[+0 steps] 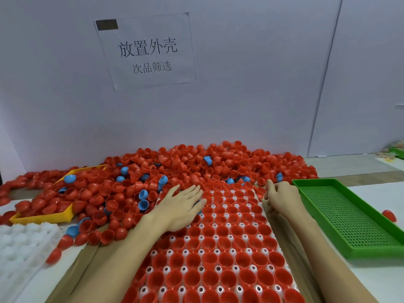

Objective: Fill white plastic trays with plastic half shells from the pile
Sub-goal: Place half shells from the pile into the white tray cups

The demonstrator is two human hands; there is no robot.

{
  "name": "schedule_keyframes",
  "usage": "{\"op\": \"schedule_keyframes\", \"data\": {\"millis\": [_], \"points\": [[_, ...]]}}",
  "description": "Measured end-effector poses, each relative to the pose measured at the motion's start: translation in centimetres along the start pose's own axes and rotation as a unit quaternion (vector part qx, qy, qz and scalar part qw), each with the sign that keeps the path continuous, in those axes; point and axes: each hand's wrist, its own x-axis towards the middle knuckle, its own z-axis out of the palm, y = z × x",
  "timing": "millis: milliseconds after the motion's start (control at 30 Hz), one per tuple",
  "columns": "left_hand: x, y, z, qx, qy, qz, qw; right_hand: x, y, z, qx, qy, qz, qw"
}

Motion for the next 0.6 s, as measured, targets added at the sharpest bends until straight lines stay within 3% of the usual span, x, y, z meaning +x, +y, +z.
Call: {"op": "schedule_keyframes", "data": {"millis": [100,167,233,300,400,500,533,600], "points": [[-1.0,0.2,-0.6,-0.103,0.046,0.005,0.994,0.1,0.2,0.1,0.0,-0.047,0.029,0.998],[-2.2,0.0,-1.1,-0.237,0.131,-0.014,0.962,0.0,0.1,-0.1,0.006,-0.084,0.045,0.995],[-4.1,-0.6,-1.2,-0.312,0.22,-0.077,0.921,0.0,0.0,-0.4,0.018,-0.116,0.064,0.991],[-6.5,-1.5,-0.7,-0.274,0.282,-0.172,0.903,-0.1,-0.3,-0.9,0.023,-0.157,0.083,0.984],[-10.3,-2.6,0.9,-0.212,0.252,-0.292,0.898,-0.2,-0.6,-2.0,0.022,-0.226,0.101,0.969],[-12.7,-2.4,2.1,-0.311,0.169,-0.309,0.883,-0.4,-0.5,-3.3,0.049,-0.302,0.094,0.947],[-13.1,-2.1,2.2,-0.372,0.15,-0.3,0.866,-0.5,-0.4,-3.7,0.059,-0.33,0.089,0.938],[-13.3,-1.5,2.4,-0.516,0.124,-0.288,0.797,-0.6,-0.2,-4.3,0.074,-0.374,0.076,0.921]]}}
